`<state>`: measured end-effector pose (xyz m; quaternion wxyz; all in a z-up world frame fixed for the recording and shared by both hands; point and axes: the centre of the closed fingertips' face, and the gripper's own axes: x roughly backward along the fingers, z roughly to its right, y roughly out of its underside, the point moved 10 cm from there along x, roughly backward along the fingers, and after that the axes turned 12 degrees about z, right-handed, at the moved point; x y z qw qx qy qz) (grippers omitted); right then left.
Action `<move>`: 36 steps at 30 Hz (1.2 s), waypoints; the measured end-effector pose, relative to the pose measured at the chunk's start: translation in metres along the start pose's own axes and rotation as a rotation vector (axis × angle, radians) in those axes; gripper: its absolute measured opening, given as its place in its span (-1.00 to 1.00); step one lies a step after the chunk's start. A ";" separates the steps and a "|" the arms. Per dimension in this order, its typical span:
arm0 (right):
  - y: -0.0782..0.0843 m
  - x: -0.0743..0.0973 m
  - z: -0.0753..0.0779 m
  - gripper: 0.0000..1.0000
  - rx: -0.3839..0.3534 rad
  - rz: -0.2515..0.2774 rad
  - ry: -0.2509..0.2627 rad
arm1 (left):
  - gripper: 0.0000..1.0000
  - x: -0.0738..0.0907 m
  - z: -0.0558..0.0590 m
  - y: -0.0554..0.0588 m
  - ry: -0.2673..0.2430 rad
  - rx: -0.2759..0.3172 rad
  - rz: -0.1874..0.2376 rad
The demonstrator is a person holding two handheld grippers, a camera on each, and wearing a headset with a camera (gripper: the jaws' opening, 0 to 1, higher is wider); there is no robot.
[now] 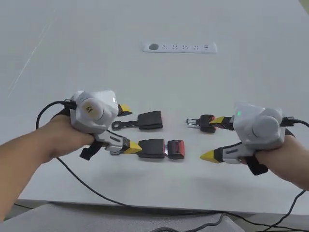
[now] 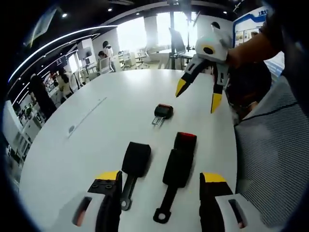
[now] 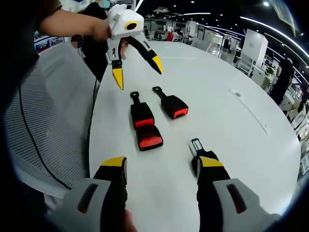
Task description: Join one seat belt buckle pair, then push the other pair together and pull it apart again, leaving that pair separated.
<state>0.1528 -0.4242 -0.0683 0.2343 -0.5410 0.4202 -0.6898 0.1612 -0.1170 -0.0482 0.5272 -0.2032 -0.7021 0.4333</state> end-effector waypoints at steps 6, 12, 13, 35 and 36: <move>0.003 0.013 -0.014 0.16 -0.062 0.028 0.041 | 0.56 0.027 0.013 0.018 -0.077 0.067 0.006; 0.002 0.023 -0.023 0.21 -0.071 0.022 0.093 | 0.73 0.045 0.023 0.024 -0.124 0.094 -0.001; 0.001 0.026 -0.024 0.26 -0.085 0.018 0.108 | 0.77 0.051 0.023 0.028 -0.142 0.114 -0.005; -0.004 0.048 -0.034 1.00 -0.182 0.054 0.256 | 1.00 0.075 0.036 0.052 -0.235 0.250 0.021; -0.005 0.047 -0.034 1.00 -0.181 0.055 0.255 | 1.00 0.075 0.036 0.052 -0.236 0.250 0.022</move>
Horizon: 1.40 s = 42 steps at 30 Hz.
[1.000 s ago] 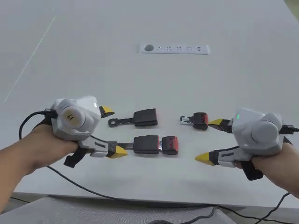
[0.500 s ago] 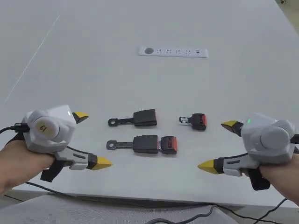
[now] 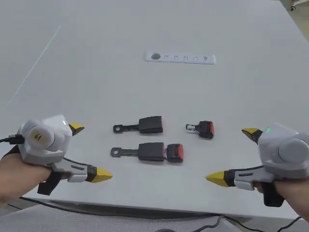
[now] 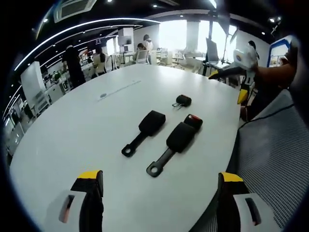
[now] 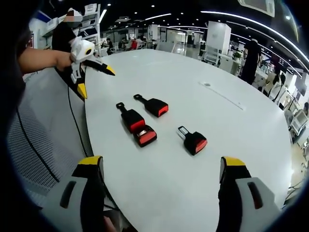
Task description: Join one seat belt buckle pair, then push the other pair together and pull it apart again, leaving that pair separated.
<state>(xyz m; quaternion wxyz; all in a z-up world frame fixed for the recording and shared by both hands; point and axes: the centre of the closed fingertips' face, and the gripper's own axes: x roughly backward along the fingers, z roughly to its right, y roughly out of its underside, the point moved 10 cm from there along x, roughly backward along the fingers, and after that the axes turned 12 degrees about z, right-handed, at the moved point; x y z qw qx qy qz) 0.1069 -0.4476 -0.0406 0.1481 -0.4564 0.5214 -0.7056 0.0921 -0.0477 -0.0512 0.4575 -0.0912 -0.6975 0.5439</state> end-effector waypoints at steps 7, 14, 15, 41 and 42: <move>-0.001 -0.012 -0.004 1.00 0.011 -0.011 -0.007 | 1.00 -0.006 0.002 0.003 0.028 -0.014 -0.018; -0.005 -0.015 -0.004 1.00 0.007 -0.005 -0.004 | 1.00 -0.008 0.000 0.003 0.013 -0.010 -0.004; -0.005 -0.015 -0.004 1.00 0.004 -0.005 -0.002 | 1.00 -0.009 0.001 0.003 0.014 -0.008 -0.004; 0.001 -0.004 0.003 1.00 -0.020 -0.012 0.038 | 1.00 -0.010 0.001 0.003 0.013 -0.018 -0.015; 0.002 -0.005 0.004 1.00 -0.022 -0.012 0.037 | 1.00 -0.010 0.001 0.003 0.013 -0.018 -0.016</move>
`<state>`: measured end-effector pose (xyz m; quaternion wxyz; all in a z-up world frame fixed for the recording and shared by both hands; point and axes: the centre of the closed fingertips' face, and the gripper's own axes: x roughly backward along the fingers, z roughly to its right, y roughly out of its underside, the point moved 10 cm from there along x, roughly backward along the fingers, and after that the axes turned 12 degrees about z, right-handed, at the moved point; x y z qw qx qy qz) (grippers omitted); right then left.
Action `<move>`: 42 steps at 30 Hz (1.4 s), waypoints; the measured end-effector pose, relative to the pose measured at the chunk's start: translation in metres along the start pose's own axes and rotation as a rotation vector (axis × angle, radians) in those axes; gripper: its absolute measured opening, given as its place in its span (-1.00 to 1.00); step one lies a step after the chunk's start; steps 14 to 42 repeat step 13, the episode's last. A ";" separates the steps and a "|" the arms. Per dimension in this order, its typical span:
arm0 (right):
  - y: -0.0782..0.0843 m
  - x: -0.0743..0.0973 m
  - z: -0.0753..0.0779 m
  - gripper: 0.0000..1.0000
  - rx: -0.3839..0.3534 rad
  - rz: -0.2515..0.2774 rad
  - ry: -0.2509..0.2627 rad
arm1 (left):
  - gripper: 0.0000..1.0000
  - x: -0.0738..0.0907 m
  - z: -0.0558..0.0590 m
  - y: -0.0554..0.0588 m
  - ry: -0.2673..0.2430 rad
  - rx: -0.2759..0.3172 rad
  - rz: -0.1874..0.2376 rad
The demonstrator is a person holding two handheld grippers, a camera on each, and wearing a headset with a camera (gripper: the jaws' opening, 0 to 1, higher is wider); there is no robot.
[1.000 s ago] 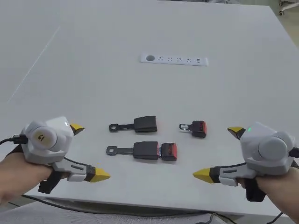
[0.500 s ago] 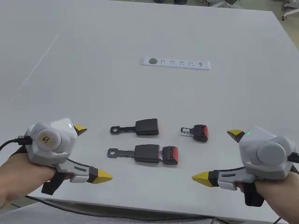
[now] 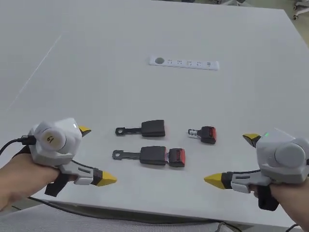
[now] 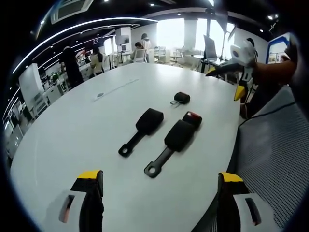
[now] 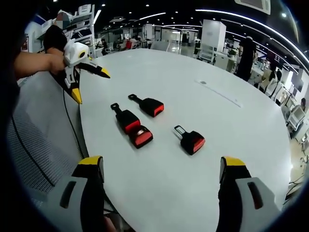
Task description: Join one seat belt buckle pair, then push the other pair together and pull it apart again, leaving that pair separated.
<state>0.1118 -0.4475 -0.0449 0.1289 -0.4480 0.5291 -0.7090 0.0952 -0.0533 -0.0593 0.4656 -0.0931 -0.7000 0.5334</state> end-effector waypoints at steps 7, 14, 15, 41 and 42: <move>-0.003 0.000 -0.006 1.00 -0.003 0.010 -0.004 | 1.00 0.000 -0.001 0.000 -0.009 0.002 0.003; -0.002 -0.001 -0.008 1.00 -0.008 0.009 -0.006 | 1.00 0.002 -0.006 0.002 -0.016 0.034 0.010; -0.002 -0.001 -0.008 1.00 -0.008 0.009 -0.006 | 1.00 0.002 -0.006 0.002 -0.016 0.034 0.010; -0.002 -0.001 -0.008 1.00 -0.008 0.009 -0.006 | 1.00 0.002 -0.006 0.002 -0.016 0.034 0.010; -0.002 -0.001 -0.008 1.00 -0.008 0.009 -0.006 | 1.00 0.002 -0.006 0.002 -0.016 0.034 0.010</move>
